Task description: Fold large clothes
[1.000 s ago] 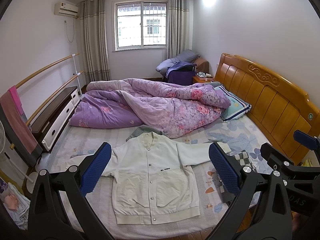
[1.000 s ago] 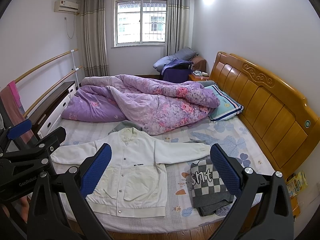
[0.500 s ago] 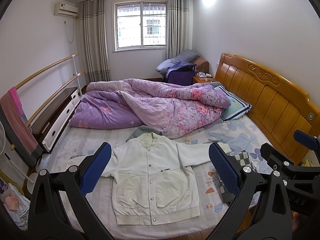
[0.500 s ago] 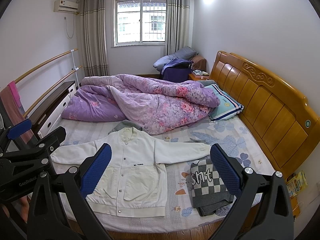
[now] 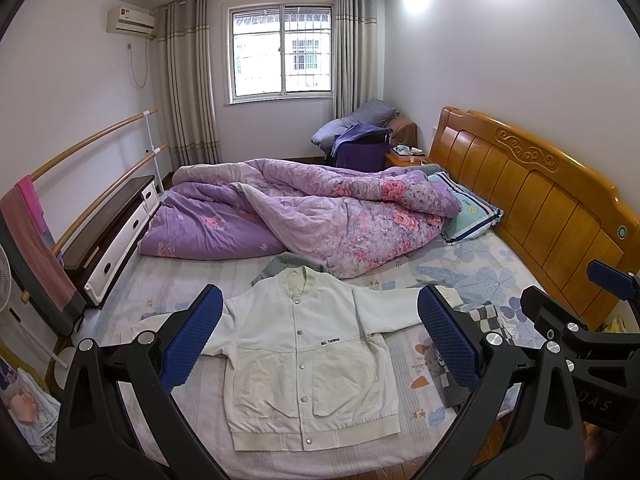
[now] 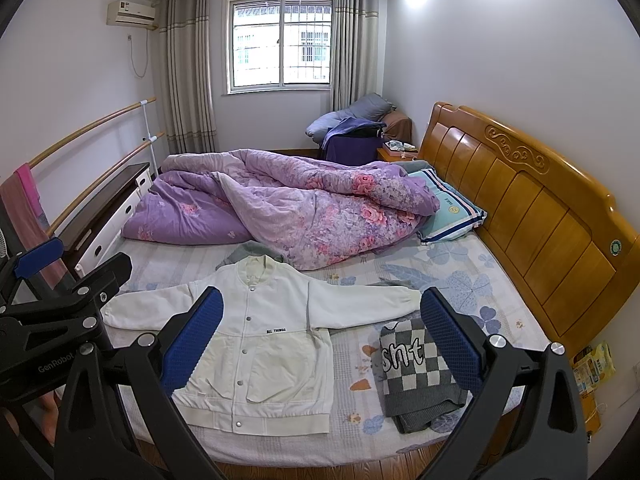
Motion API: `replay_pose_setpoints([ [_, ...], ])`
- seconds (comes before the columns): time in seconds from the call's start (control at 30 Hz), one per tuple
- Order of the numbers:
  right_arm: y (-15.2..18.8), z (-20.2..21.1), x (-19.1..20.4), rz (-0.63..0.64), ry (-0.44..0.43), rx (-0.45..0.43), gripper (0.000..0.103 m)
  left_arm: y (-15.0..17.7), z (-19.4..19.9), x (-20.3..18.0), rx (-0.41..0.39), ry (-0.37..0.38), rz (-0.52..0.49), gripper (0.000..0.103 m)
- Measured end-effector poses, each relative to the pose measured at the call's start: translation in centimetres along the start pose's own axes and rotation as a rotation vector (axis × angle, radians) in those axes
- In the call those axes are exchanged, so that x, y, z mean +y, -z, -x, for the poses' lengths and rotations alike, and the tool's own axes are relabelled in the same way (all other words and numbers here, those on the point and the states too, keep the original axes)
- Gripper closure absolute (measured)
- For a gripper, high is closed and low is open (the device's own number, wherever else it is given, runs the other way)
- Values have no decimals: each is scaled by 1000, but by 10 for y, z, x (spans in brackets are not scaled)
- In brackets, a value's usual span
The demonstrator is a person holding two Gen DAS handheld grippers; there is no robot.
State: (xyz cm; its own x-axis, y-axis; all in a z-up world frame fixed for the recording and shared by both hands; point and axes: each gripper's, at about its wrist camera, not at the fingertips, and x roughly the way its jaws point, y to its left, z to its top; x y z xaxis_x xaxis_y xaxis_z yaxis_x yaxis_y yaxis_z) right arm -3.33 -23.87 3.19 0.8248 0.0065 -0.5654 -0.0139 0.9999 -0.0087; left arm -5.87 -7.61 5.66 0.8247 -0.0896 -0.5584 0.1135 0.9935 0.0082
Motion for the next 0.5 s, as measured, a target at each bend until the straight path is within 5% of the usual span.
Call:
replay_pose_setpoints([
  [0.5,-1,-2,-3,0,1,1,8,0,-1,-1,2,1,-1,5],
])
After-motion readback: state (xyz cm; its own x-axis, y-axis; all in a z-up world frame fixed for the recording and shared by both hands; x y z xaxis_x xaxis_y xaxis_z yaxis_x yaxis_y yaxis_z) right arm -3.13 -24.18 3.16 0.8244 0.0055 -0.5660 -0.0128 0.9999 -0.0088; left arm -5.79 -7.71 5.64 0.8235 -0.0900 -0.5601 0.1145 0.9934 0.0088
